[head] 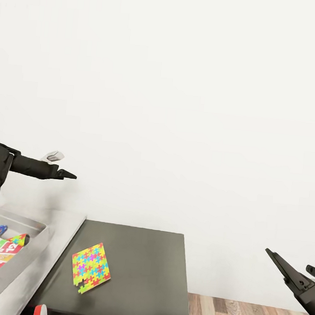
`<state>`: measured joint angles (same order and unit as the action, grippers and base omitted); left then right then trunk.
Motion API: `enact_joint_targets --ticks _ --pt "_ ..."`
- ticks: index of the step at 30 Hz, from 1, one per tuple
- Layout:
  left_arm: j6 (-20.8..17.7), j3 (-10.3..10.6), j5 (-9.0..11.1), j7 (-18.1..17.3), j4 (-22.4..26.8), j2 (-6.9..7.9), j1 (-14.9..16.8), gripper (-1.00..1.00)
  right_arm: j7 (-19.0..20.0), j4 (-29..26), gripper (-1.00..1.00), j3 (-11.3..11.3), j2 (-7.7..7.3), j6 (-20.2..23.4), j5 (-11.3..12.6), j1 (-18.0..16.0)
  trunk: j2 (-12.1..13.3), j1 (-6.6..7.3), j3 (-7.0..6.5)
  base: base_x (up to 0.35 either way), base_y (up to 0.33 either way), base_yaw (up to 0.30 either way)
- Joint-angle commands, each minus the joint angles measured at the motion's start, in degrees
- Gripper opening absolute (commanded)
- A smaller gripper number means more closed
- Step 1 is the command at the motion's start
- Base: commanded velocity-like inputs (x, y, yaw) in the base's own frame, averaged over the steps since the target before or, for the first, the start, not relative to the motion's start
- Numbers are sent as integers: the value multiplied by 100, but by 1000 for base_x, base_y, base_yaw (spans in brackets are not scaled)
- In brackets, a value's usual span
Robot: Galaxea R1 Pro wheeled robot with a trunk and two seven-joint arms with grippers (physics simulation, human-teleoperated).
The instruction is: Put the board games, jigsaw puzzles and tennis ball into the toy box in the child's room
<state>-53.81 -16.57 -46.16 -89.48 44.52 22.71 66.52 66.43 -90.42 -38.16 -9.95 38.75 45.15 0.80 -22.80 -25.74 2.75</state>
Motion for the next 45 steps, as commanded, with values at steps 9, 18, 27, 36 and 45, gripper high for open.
enact_joint_targets --ticks 9,18,27,36,45 --pt "-66 -11 -60 -52 4 -24 3 100 -7 -2 100 -14 1 44 37 -1 -12 -4 12 0 0 -3" --pt "-62 -5 -56 -52 4 -29 5 100 -7 -2 100 -16 1 45 37 -1 -12 -4 -4 -54 0 -89" --pt "-60 1 -60 -52 4 -88 -5 100 -7 -2 100 -19 -5 45 37 -1 -12 -4 -42 -94 0 -225" --pt "-60 12 -131 -52 -2 -292 -134 100 -11 -2 100 -24 -7 69 34 -1 -12 -4 -68 -18 0 -167" --pt "-63 21 -150 428 -53 -605 -453 100 -29 -2 100 -28 -7 109 29 -1 -12 -4 -71 -2 0 -23"
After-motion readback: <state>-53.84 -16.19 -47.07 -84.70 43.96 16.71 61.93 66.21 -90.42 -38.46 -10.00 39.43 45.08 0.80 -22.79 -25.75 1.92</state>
